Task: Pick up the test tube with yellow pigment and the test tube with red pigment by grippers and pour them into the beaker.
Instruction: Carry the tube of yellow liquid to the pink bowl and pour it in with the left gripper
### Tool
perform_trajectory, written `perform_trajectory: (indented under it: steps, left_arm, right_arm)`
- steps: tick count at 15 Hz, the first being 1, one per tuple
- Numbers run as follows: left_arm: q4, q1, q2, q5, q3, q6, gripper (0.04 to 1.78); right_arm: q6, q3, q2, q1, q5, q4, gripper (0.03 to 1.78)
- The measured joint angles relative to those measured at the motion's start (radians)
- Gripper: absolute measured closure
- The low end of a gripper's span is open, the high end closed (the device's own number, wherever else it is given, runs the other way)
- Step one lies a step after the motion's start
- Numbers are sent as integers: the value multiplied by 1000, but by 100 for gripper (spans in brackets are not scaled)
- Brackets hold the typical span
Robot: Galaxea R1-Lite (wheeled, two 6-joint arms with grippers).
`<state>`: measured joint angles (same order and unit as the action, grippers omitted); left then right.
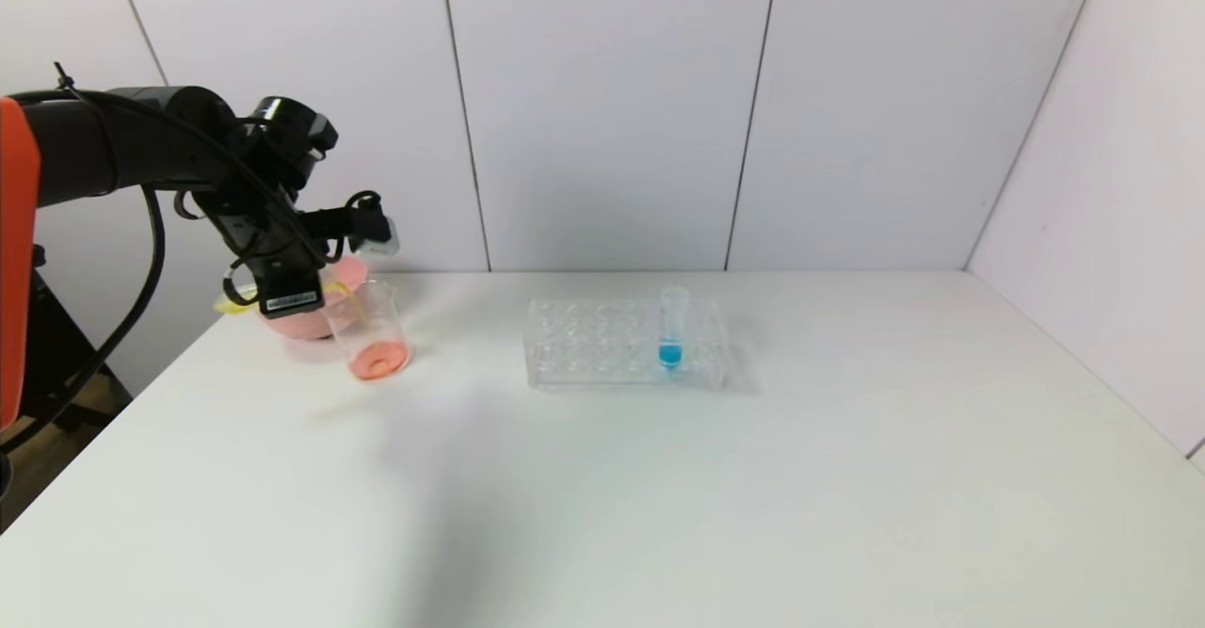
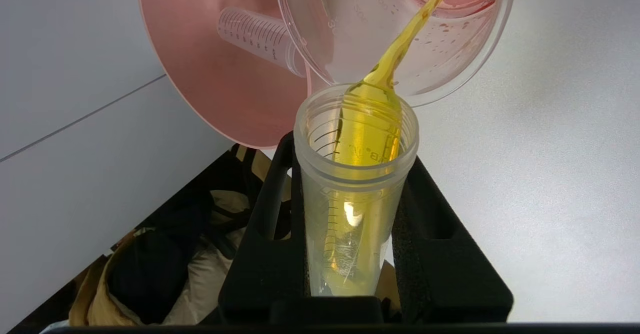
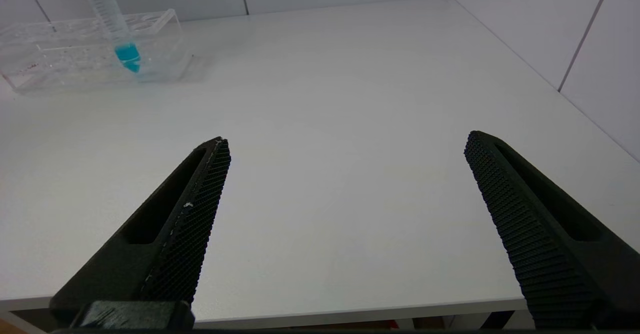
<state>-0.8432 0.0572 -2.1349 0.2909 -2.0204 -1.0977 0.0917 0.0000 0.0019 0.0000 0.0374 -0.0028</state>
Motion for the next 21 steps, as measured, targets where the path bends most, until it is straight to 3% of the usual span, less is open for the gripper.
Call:
perform_trajectory:
  steps: [21]
  left_arm:
    - [3, 65, -18, 308, 0, -22, 133]
  right_arm:
    - [0, 0, 0, 0, 0, 0, 10]
